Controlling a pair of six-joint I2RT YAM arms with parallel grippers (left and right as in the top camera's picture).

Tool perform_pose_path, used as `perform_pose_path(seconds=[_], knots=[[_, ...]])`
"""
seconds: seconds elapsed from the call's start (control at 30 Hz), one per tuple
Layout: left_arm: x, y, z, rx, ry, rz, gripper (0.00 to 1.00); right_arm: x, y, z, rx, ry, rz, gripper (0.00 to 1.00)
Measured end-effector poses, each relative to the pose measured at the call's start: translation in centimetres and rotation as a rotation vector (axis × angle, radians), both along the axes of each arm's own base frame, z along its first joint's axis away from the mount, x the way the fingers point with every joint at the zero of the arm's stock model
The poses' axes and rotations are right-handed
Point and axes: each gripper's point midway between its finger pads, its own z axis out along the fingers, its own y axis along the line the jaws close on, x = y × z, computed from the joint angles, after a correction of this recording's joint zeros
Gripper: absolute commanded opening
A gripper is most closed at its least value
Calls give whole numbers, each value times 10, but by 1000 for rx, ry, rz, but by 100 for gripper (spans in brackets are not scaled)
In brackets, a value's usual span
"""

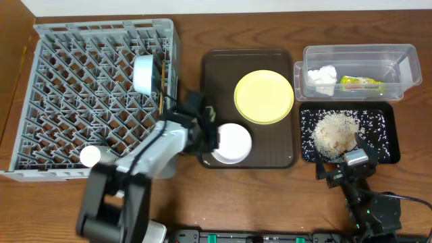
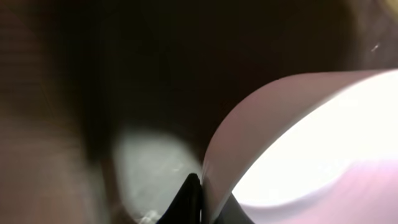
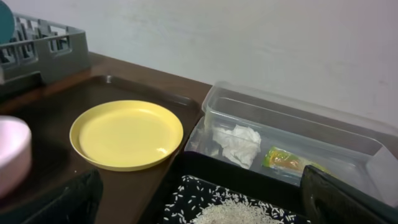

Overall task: Sort waste into correct bins and load items into the dishwasher
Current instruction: 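Carry the white bowl with the left gripper into the dish rack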

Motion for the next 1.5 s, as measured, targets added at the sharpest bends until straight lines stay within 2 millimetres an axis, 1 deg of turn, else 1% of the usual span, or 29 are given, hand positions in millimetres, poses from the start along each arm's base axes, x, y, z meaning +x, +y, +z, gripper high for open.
perform_pose_path(seconds=[0.03, 0.07, 0.17, 0.2, 0.27, 0.3, 0.37, 0.47, 0.53, 0.63, 0.77, 0.87, 1.07, 1.33, 1.43, 1.5], knots=[[5, 8, 13, 19, -30, 22, 7, 0, 0, 0, 0, 0, 0, 99], [13, 18, 32, 44, -81, 48, 7, 0, 0, 0, 0, 0, 0, 99], [41, 55, 101, 163, -325, 147, 8, 0, 0, 0, 0, 0, 0, 99], [46, 71, 127, 223, -416, 189, 7, 0, 0, 0, 0, 0, 0, 99], [41, 98, 159, 337, -519, 249, 7, 0, 0, 0, 0, 0, 0, 99], [34, 114, 172, 409, -555, 281, 7, 0, 0, 0, 0, 0, 0, 99], [22, 142, 188, 544, -598, 340, 7, 0, 0, 0, 0, 0, 0, 99], [14, 175, 204, 733, -633, 421, 8, 0, 0, 0, 0, 0, 0, 99], [10, 192, 206, 856, -626, 453, 7, 0, 0, 0, 0, 0, 0, 99], [5, 212, 204, 1036, -580, 464, 8, 0, 0, 0, 0, 0, 0, 99], [8, 227, 199, 1248, -514, 438, 7, 0, 0, 0, 0, 0, 0, 99], [14, 233, 191, 1371, -458, 394, 8, 0, 0, 0, 0, 0, 0, 99], [22, 235, 173, 1467, -385, 323, 7, 0, 0, 0, 0, 0, 0, 99], [31, 228, 145, 1486, -319, 233, 7, 0, 0, 0, 0, 0, 0, 99], [29, 227, 139, 1494, -304, 208, 8, 0, 0, 0, 0, 0, 0, 99], [30, 226, 139, 1496, -307, 209, 7, 0, 0, 0, 0, 0, 0, 99]])
